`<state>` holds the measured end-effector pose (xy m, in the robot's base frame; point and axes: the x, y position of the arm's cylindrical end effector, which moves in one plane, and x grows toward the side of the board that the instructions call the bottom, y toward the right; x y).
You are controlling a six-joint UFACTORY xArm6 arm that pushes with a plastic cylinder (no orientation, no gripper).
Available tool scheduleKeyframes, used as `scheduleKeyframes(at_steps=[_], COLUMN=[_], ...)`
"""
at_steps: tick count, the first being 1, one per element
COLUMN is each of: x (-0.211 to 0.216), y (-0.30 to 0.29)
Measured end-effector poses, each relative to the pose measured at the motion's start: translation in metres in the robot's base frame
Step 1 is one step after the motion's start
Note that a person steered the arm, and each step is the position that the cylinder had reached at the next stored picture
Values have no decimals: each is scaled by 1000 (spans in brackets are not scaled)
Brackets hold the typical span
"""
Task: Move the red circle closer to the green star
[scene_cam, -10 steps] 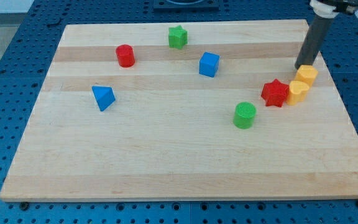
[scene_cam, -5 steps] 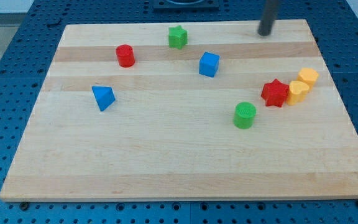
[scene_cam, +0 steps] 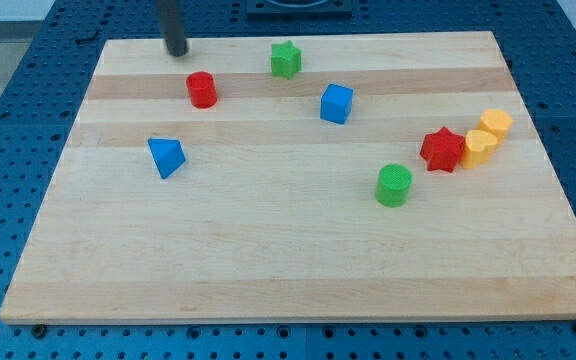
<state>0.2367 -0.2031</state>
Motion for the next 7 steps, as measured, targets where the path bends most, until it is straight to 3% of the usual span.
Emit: scheduleKeyframes(at_steps=[2,4,7], x=[97,86,68], y=[-34,38,54])
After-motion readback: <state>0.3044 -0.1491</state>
